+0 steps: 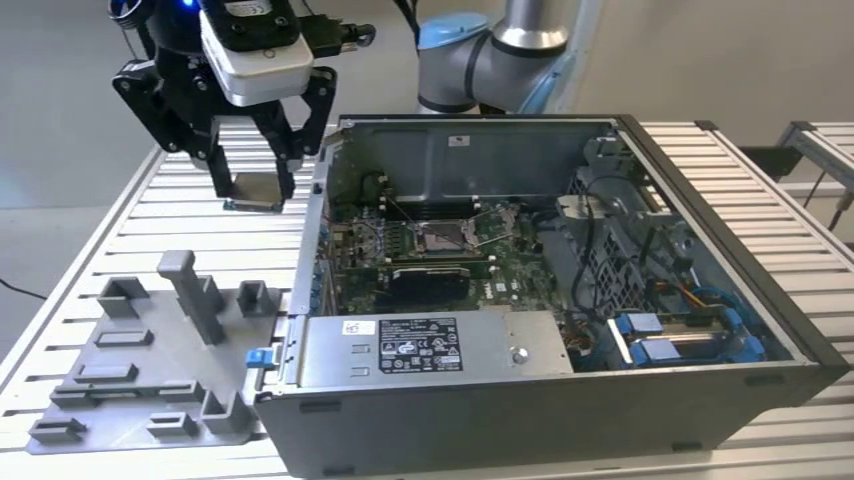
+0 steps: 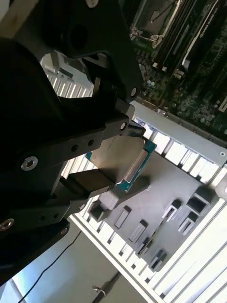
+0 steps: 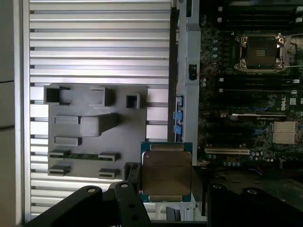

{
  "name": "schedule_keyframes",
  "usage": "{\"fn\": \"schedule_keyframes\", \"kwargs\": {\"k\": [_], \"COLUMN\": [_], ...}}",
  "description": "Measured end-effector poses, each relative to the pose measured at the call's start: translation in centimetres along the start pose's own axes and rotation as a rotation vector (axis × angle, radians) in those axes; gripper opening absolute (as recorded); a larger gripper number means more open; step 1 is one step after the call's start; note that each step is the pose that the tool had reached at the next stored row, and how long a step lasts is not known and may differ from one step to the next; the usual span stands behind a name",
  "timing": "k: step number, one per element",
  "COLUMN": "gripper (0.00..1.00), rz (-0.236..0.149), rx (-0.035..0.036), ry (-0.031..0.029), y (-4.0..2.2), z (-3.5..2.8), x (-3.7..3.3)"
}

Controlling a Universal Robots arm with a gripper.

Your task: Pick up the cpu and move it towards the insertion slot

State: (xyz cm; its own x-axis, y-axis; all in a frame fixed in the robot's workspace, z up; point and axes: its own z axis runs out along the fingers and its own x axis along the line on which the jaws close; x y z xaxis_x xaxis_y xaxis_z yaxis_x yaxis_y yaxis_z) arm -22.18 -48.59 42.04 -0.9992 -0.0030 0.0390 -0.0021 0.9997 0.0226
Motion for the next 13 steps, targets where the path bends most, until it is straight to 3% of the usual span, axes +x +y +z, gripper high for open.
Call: {"fn": "schedule_keyframes", "kwargs": {"k": [2,11,13], "gripper": [0.00,0.00,0.00], "rz": [-0.003,-0.035,-0.038], "rx": [0.0001,0.0014,0.0015], "ry": [-0.0005,-0.0266,-0.0288], "y": [0.05,0.32,0.36], "z": [0.13,1.18,1.29], "x": [-0.34,-0.66,-0.91]}}
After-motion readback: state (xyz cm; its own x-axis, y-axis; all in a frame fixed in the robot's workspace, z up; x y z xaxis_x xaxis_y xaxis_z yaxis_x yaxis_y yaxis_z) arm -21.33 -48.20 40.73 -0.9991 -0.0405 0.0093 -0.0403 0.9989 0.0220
